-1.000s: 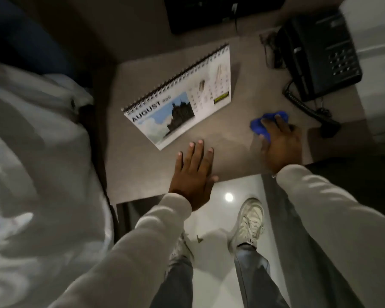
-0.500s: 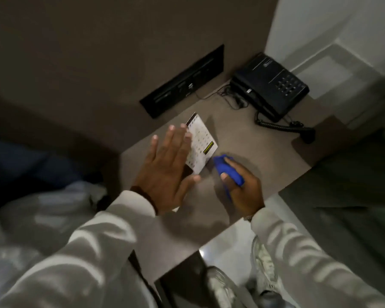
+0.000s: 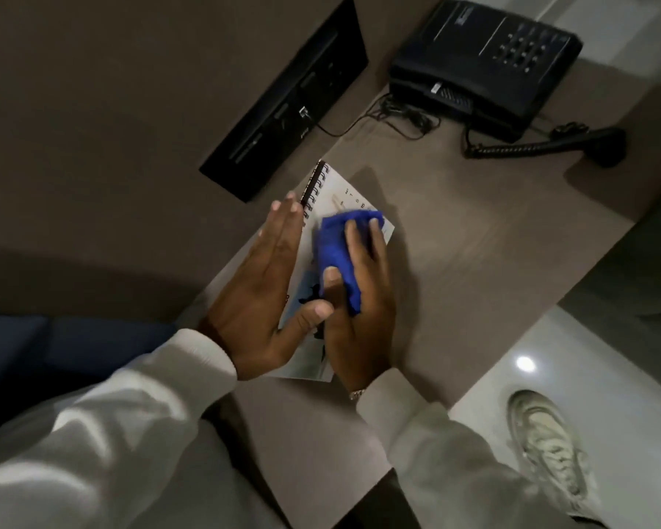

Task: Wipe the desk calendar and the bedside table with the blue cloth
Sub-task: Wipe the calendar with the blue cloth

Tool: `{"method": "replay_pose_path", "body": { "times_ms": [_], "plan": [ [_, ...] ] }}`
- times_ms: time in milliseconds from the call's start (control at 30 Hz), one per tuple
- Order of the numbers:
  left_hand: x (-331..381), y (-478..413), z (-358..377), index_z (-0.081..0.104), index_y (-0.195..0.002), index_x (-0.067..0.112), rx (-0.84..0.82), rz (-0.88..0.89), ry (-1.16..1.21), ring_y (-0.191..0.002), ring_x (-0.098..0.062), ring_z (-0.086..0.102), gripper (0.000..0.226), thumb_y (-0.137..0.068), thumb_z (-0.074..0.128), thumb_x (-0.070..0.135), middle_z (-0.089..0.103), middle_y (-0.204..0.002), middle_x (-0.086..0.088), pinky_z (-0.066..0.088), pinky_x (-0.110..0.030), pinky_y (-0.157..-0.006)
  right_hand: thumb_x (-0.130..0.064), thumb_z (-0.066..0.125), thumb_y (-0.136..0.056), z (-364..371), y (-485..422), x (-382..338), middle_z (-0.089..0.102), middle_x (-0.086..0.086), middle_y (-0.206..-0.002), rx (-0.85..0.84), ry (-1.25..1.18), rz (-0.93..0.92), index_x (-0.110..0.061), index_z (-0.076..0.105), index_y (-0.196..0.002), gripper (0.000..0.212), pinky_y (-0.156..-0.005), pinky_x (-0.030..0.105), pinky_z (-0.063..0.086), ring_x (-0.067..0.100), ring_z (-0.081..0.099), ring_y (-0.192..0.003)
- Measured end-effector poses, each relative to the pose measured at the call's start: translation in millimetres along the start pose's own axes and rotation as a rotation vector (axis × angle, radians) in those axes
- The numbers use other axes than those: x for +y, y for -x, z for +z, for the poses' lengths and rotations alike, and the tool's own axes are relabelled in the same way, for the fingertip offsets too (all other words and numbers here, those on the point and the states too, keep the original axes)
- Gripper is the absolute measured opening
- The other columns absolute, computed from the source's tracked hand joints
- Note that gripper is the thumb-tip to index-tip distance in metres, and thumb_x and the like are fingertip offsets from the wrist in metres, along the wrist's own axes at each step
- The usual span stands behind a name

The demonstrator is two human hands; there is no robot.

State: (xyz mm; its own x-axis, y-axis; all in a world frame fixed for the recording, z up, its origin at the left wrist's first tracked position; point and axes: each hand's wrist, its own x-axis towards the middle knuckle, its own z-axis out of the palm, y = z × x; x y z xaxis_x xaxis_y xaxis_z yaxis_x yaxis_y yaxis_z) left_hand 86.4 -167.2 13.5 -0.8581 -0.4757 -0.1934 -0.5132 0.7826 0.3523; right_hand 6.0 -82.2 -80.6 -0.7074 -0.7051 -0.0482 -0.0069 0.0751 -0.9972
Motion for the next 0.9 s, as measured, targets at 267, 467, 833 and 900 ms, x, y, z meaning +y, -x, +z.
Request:
{"method": "replay_pose_path", "body": {
  "times_ms": [267, 467, 833, 900],
  "plan": [
    [3.2, -2.0, 1.7, -0.007, -0.153, 0.009, 0.012, 0.007, 0.056, -0.153, -0.014, -0.012, 0.098, -0.085, 0.021, 0.074, -0.013, -0.163, 0.003, 0.0, -0.02, -0.123, -0.033, 0.044, -0.097, 24.5, 41.4, 27.9, 0.019, 0.012, -0.162, 0.035, 0.193, -0.131, -0.028, 0.024, -0.149, 0.056, -0.126, 0.046, 0.014, 0.033, 0.014, -0.153],
    [7.2, -0.7, -0.6, -0.004, -0.153, 0.008, 0.017, -0.009, 0.027, -0.153, -0.013, -0.009, 0.099, -0.085, 0.019, 0.075, -0.01, -0.164, 0.002, 0.005, -0.023, -0.124, -0.034, 0.039, -0.101, 22.1, -10.8, 17.6, 0.015, 0.008, -0.163, 0.057, 0.101, -0.177, -0.036, 0.021, -0.148, 0.051, -0.126, 0.038, 0.013, 0.031, 0.013, -0.153],
    [12.0, -2.4, -2.6, -0.003, -0.152, 0.002, 0.006, 0.009, -0.031, -0.153, -0.019, -0.011, 0.099, -0.086, 0.022, 0.072, -0.009, -0.164, -0.01, 0.003, -0.03, -0.124, -0.033, 0.041, -0.097, 17.8, 6.0, 10.1, 0.03, 0.019, -0.158, 0.017, 0.042, -0.198, -0.028, 0.03, -0.146, 0.05, -0.125, 0.043, 0.019, 0.035, 0.022, -0.15],
    [10.5, -2.8, -1.8, -0.002, -0.152, 0.0, 0.005, 0.021, -0.016, -0.153, -0.017, -0.013, 0.101, -0.086, 0.025, 0.072, -0.01, -0.164, -0.01, 0.002, -0.034, -0.125, -0.024, 0.045, -0.097, 14.8, -19.3, 7.6, 0.032, 0.02, -0.157, 0.061, 0.028, -0.204, -0.027, 0.032, -0.144, 0.049, -0.124, 0.045, 0.022, 0.035, 0.024, -0.149]
  ]
}}
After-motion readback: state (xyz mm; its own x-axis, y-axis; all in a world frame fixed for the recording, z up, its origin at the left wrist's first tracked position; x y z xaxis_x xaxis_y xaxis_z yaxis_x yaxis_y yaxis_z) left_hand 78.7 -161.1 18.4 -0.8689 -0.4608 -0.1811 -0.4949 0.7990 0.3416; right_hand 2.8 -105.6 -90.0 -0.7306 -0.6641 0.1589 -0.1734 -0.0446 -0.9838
